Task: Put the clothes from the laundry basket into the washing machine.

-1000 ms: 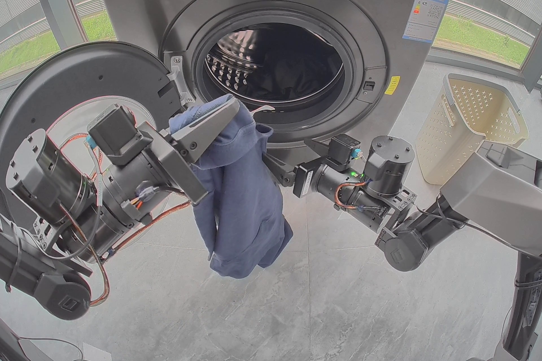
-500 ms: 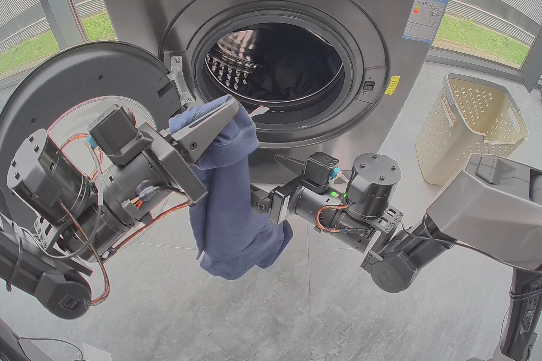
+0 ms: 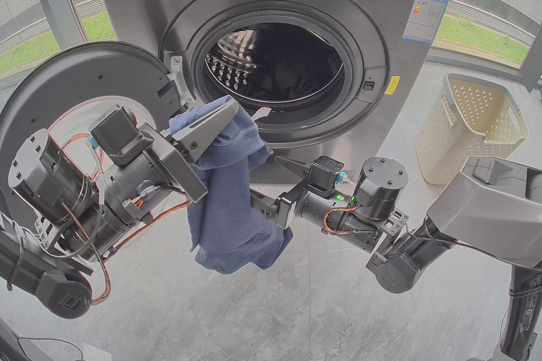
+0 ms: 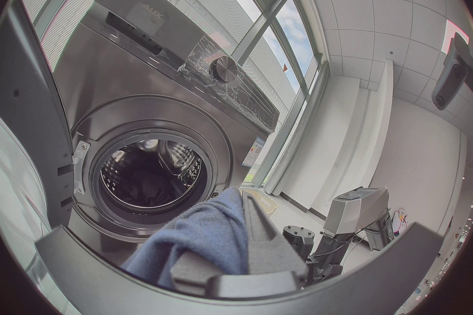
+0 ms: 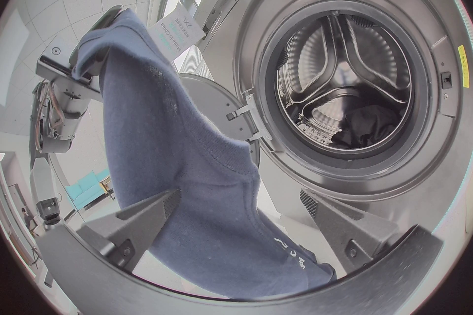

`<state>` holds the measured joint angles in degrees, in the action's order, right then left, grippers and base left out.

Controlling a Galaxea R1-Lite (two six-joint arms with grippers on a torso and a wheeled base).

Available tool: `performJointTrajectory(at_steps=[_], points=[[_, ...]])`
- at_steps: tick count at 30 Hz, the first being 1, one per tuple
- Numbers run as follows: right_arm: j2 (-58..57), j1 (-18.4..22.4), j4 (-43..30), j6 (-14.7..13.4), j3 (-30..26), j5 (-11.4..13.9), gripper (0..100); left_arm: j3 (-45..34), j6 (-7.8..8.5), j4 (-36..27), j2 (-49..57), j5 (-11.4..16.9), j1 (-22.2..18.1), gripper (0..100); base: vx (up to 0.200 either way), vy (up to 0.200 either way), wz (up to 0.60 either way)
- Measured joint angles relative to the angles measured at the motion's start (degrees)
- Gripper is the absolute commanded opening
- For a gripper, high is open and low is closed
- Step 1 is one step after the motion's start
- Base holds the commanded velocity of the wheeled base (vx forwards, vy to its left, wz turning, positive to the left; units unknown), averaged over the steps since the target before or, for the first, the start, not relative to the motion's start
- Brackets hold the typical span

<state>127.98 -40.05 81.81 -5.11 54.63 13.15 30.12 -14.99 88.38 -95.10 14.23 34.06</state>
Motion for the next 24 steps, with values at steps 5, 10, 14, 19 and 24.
performJointTrajectory(at_steps=[5,10,14,19,24], points=[[1.4,-0.2,0.9,0.0,2.9,0.4,100,0.0,-0.02,0.0,0.0,0.0,0.0,0,0.000,0.000,0.00],[2.7,-0.9,1.8,0.0,4.8,0.6,100,-0.1,0.00,0.0,0.0,0.0,0.1,0,0.000,0.000,0.00],[3.2,-1.0,2.5,0.0,5.6,0.5,0,-0.1,0.00,0.0,0.0,0.0,0.1,0,0.000,0.000,0.00],[3.6,-1.0,3.1,-0.1,6.0,0.5,0,-0.1,0.00,0.0,-0.1,0.0,0.0,0,0.000,0.000,0.00],[3.6,-0.7,3.1,-0.1,6.3,0.5,0,-0.1,0.00,0.0,-0.1,0.0,0.0,0,0.000,0.000,0.00]])
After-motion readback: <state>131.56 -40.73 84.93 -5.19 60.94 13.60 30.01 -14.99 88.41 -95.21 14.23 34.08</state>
